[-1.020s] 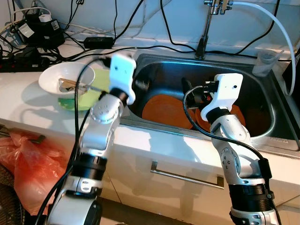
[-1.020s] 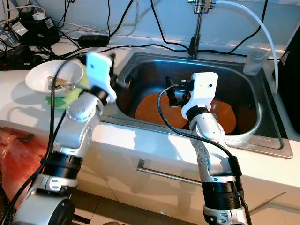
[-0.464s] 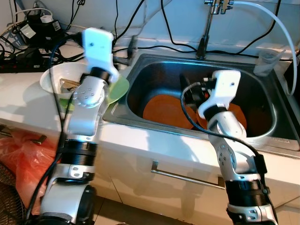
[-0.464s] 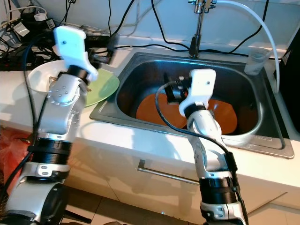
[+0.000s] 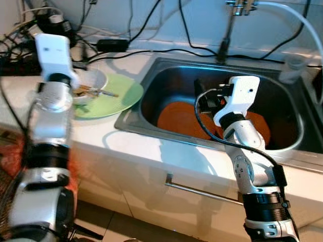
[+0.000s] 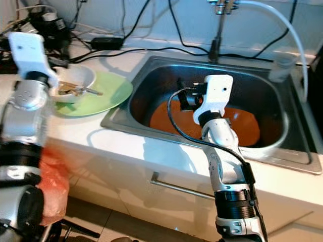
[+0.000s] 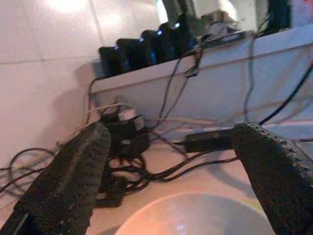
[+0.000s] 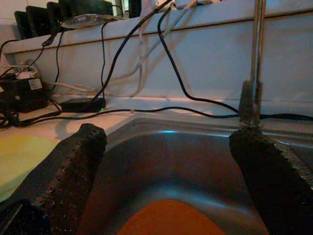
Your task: Kitchen organization
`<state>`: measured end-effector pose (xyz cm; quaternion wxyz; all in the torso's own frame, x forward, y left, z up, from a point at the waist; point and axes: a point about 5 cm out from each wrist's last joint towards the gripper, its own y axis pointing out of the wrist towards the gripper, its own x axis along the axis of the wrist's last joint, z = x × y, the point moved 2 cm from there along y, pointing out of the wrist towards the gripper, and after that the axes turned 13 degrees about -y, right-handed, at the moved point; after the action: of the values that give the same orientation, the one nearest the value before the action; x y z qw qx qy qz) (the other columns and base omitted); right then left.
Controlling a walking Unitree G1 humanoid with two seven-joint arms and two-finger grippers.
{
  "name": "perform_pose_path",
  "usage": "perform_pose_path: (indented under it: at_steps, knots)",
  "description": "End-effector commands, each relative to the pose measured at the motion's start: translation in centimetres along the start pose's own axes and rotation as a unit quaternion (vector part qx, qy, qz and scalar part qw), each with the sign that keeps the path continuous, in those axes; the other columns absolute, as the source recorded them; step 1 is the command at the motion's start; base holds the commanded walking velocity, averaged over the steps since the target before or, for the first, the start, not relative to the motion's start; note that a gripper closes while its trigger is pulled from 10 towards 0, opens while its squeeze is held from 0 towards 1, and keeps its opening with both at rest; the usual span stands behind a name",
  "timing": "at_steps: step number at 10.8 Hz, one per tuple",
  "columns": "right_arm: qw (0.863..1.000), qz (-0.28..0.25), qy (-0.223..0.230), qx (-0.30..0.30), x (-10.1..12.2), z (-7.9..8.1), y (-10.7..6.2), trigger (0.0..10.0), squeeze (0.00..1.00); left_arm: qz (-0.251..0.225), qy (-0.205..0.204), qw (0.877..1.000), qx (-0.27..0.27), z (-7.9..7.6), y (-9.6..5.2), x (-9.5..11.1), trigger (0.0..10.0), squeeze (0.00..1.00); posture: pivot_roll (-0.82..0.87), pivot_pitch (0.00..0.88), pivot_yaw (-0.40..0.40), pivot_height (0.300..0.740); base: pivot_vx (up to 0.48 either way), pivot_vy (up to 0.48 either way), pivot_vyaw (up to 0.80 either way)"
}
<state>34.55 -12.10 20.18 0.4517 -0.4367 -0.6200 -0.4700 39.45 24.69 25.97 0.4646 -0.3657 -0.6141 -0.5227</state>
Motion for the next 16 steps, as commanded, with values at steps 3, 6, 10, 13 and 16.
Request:
perform_pose_path:
  at_steps: [3, 6, 10, 13, 16]
  knots:
    - [1.000, 0.007, -0.003, -0.010, -0.6, -0.4, -0.5, 10.0, 0.00, 0.011, 0.024, 0.998, 0.053, 3.1, 0.7, -0.1, 10.0, 0.09, 0.08, 0.000, 0.090, 0.740, 0.000, 0.000, 0.00]
    - [1.000, 0.013, -0.003, -0.015, -1.0, -0.6, -0.8, 10.0, 0.00, 0.023, 0.048, 0.993, 0.110, 6.5, 0.7, -0.2, 10.0, 0.00, 0.08, 0.000, 0.094, 0.740, 0.000, 0.000, 0.00]
    - [1.000, 0.019, -0.001, -0.015, -1.3, -0.6, -1.1, 10.0, 0.00, 0.039, 0.043, 0.987, 0.152, 8.7, -0.3, -1.9, 10.0, 0.00, 0.08, 0.000, 0.090, 0.740, 0.000, 0.000, 0.00]
    - [1.000, 0.023, -0.003, -0.014, -1.4, -0.7, -1.2, 10.0, 0.00, 0.053, 0.043, 0.980, 0.189, 10.5, -1.1, -2.8, 10.0, 0.00, 0.08, 0.000, 0.081, 0.740, 0.000, 0.000, 0.00]
    - [1.000, 0.026, -0.003, -0.014, -1.6, -0.7, -1.5, 10.0, 0.00, 0.059, 0.058, 0.972, 0.221, 12.5, -1.9, -3.0, 10.0, 0.00, 0.08, 0.000, 0.082, 0.740, 0.000, 0.000, 0.00]
